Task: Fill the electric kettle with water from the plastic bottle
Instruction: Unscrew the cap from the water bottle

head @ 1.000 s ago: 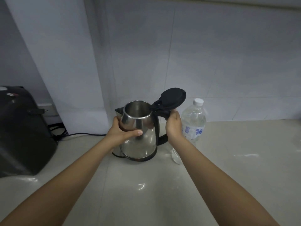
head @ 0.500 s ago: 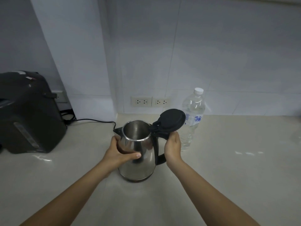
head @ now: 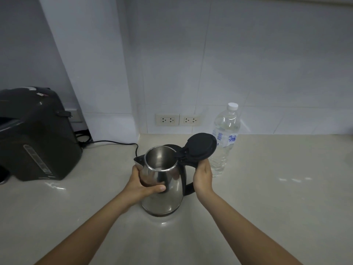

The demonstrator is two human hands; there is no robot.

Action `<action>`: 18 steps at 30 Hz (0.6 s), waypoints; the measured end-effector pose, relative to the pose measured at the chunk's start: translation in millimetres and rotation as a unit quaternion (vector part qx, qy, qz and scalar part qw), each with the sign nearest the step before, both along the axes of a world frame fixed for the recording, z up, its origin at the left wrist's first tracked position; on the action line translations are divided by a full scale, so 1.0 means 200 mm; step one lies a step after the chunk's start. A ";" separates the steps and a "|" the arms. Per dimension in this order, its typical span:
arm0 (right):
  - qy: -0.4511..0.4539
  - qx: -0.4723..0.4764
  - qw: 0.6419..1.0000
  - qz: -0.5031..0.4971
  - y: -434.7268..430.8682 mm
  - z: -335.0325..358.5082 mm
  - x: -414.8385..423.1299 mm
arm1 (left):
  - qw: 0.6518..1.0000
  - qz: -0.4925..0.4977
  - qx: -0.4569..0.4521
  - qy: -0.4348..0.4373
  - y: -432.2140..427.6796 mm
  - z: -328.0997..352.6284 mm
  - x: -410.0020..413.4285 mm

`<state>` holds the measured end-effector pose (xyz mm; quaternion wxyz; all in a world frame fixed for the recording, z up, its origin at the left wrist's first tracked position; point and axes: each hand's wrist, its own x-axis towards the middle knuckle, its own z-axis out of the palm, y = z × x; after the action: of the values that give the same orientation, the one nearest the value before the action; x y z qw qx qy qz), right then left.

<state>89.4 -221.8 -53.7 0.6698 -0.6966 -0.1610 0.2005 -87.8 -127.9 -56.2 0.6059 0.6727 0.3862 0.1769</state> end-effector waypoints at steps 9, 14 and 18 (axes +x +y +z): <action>-0.002 -0.051 0.996 -0.073 -0.15 0.03 0.23 | 0.988 0.113 0.071 -0.077 0.22 0.36 0.13; -0.011 -0.095 0.988 -0.120 -0.27 0.05 0.46 | 0.962 0.057 0.253 -0.089 0.19 0.62 0.45; 0.017 -0.157 0.985 -0.066 -0.29 0.04 0.60 | 0.938 -0.072 0.328 -0.087 0.11 0.77 0.78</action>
<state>210.3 -280.1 -45.4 0.5661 -0.7990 -0.0695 0.1905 69.0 -105.9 97.6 0.3936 0.8421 0.2033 0.3075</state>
